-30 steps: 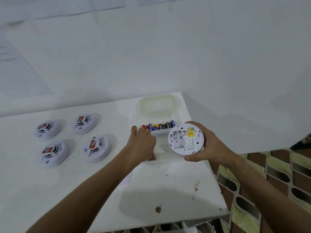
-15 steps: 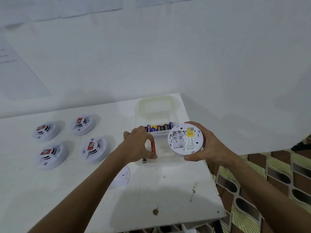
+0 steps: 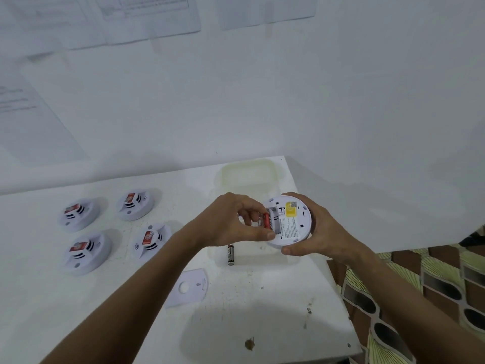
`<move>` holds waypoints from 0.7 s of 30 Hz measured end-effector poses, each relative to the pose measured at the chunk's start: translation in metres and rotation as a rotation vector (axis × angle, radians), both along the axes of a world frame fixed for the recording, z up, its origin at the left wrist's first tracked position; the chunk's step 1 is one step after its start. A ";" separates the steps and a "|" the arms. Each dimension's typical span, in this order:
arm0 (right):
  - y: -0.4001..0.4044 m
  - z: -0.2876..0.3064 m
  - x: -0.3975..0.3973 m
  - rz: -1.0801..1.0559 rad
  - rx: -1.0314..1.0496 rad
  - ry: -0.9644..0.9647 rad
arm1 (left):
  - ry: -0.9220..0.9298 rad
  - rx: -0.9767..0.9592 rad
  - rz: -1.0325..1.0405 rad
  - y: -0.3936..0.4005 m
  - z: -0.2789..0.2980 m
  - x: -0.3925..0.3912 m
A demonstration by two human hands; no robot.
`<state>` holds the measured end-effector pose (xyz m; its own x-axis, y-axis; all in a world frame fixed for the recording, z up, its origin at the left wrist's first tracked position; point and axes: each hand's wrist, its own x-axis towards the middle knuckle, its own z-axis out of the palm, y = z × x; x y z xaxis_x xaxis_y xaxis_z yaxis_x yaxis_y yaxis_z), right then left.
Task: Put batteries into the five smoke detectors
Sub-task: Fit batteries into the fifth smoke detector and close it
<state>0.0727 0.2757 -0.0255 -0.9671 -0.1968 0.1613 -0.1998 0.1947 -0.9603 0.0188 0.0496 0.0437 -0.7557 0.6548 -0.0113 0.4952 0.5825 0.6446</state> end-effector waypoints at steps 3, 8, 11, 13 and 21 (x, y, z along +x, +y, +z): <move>-0.004 0.001 -0.003 0.000 -0.011 0.012 | 0.075 -0.073 -0.021 -0.003 0.000 -0.004; -0.008 0.001 -0.006 0.005 -0.017 0.029 | 0.051 -0.054 0.016 -0.009 -0.001 -0.006; -0.010 0.000 -0.007 0.008 -0.007 0.032 | 0.011 -0.049 0.044 -0.011 -0.004 -0.006; -0.012 0.000 -0.008 0.002 -0.003 0.047 | 0.006 -0.040 0.056 -0.011 -0.004 -0.006; -0.015 0.001 -0.009 0.016 -0.004 0.047 | -0.193 0.084 0.141 -0.015 -0.007 -0.001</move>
<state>0.0640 0.2606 -0.0250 -0.9552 -0.2110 0.2076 -0.2479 0.1870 -0.9506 0.0177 0.0348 0.0366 -0.8288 0.5477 -0.1143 0.2755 0.5772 0.7687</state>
